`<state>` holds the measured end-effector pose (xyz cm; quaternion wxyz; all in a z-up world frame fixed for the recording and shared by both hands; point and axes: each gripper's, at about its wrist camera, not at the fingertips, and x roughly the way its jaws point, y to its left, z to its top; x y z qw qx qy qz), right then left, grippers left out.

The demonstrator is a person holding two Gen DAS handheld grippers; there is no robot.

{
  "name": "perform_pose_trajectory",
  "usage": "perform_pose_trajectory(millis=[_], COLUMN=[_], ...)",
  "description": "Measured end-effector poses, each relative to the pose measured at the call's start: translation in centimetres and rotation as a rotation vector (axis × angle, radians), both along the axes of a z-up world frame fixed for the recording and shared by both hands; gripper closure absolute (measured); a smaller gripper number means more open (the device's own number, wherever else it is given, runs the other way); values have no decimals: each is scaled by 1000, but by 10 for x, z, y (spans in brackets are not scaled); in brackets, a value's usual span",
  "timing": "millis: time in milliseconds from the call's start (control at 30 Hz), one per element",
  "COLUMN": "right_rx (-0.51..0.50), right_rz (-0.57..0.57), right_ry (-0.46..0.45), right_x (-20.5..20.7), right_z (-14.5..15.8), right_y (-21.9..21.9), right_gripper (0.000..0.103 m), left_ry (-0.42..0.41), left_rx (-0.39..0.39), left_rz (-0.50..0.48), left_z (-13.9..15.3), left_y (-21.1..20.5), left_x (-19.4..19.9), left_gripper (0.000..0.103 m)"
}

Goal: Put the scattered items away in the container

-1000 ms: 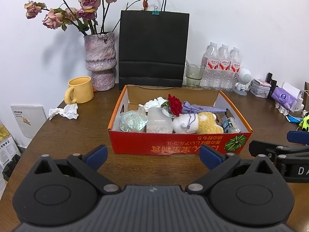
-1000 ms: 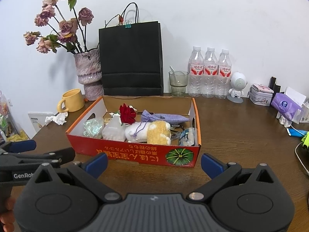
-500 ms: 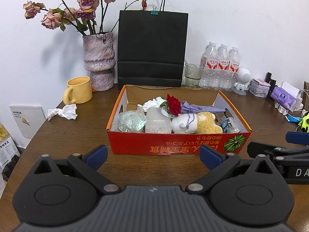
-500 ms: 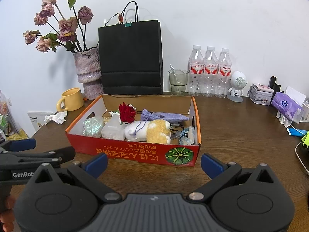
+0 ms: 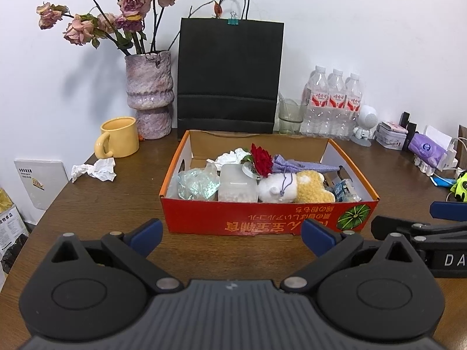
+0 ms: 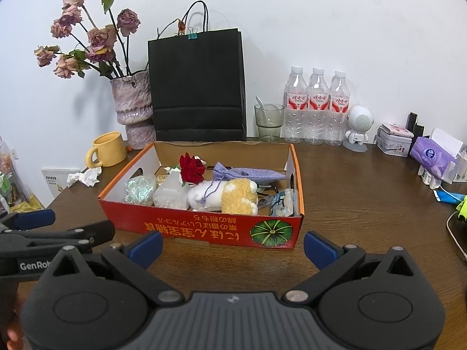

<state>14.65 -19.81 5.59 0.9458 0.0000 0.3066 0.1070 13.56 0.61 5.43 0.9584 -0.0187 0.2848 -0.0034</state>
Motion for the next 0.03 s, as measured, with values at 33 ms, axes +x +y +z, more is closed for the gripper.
perform_pose_trajectory(millis=[33], right_rx=[0], right_rz=[0], right_ry=[1], right_x=[0], right_z=[-1], right_y=[-1], right_gripper=[0], left_ry=[2], left_rx=[0], left_rz=[0], left_z=[0], left_y=[0], left_x=[0], left_gripper=[0])
